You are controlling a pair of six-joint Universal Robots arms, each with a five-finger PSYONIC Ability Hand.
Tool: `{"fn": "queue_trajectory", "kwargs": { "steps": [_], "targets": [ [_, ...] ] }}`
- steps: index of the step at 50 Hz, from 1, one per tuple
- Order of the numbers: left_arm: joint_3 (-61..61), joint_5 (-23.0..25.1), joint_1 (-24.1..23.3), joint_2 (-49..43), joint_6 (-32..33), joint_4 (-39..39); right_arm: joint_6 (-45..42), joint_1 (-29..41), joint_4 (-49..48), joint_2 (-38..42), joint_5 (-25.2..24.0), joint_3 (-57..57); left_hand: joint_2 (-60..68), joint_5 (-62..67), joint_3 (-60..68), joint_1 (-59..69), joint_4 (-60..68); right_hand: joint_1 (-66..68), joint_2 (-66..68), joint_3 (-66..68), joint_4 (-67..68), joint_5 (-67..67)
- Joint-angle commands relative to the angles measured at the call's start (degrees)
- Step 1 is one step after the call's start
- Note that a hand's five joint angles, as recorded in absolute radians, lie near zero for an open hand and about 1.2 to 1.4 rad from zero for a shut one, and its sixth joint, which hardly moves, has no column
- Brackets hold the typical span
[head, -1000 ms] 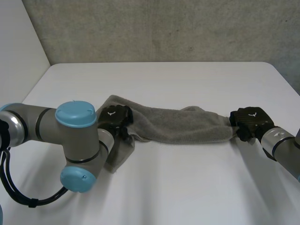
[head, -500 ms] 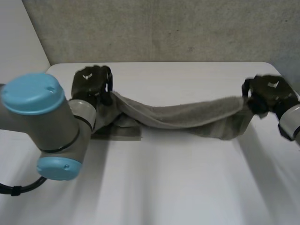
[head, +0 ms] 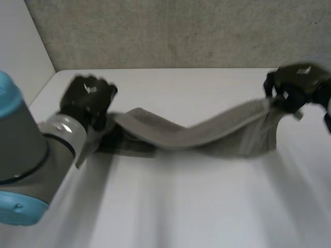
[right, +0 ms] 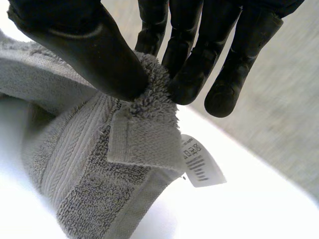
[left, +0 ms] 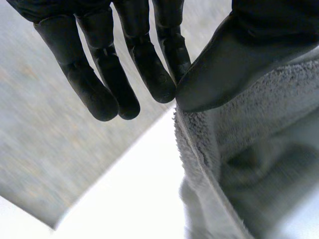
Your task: Fold the towel.
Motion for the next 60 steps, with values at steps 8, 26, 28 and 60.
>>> {"fn": "queue_trajectory", "kwargs": {
  "steps": [8,26,28,60],
  "targets": [
    [-7.6,-0.1,0.9,-11.6,-0.7,10.3,-1.0,2.3,-11.1,11.6,4.0,7.9,-6.5,-14.2,-8.0,-1.2,-6.5,4.7,5.0,3.8,3.3,3.4],
    [-8.8,-0.5,1.1,-11.9,-1.7,11.7,-0.4,2.0,-15.6,11.6,4.1,11.7,-58.0,-65.7,-59.5,-52.7,-57.9,4.7,5.0,3.8,3.3,3.4],
    [-9.3,-0.4,1.0,-12.1,-2.1,11.7,-0.3,2.0,-15.7,11.6,4.2,11.8,-62.8,-70.5,-64.3,-57.5,-62.8,4.7,5.0,3.8,3.3,3.4],
    [1.1,-0.6,4.2,-19.8,-2.3,14.6,0.7,2.7,-16.3,14.9,5.7,4.5,-6.5,-14.2,-8.0,-1.2,-6.5,4.7,5.0,3.8,3.3,3.4]
  ]
}}
